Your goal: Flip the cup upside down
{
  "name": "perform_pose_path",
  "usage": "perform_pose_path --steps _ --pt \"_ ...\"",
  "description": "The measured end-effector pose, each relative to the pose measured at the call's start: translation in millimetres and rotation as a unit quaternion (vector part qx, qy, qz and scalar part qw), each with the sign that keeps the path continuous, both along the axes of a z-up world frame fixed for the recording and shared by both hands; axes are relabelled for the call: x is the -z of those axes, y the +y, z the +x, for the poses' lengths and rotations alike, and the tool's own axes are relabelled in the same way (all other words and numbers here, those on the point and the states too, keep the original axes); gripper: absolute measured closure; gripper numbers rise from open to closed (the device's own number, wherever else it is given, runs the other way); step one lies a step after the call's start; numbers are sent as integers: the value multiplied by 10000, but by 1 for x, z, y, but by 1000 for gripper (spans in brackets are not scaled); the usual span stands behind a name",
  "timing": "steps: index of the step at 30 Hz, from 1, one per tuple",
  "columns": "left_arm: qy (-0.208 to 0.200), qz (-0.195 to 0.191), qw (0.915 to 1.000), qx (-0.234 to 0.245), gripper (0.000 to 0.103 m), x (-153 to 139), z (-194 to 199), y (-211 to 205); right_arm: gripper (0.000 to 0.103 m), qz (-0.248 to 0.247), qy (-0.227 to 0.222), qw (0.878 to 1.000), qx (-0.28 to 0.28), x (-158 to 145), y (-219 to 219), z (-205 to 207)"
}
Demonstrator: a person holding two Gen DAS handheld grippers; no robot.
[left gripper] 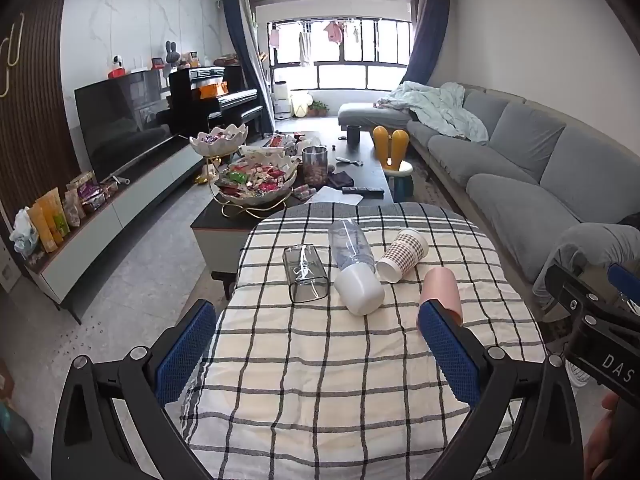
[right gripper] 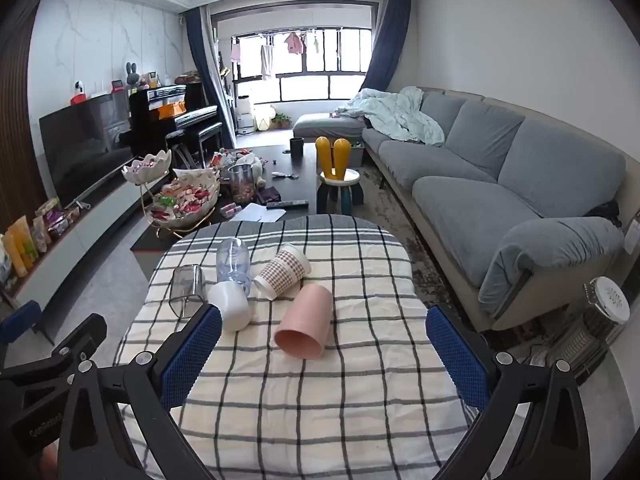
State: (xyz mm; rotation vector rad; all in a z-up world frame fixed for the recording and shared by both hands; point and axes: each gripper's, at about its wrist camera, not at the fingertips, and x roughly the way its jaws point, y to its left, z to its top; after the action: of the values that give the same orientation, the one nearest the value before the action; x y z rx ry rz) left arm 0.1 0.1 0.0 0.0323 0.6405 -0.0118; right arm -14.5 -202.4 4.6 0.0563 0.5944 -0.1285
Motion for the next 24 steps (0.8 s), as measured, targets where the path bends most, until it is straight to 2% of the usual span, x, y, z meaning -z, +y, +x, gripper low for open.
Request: perform_pose_path --steps 24 --pt "16 23 10000 3 0 0 0 0 1 12 28 10000 3 0 0 0"
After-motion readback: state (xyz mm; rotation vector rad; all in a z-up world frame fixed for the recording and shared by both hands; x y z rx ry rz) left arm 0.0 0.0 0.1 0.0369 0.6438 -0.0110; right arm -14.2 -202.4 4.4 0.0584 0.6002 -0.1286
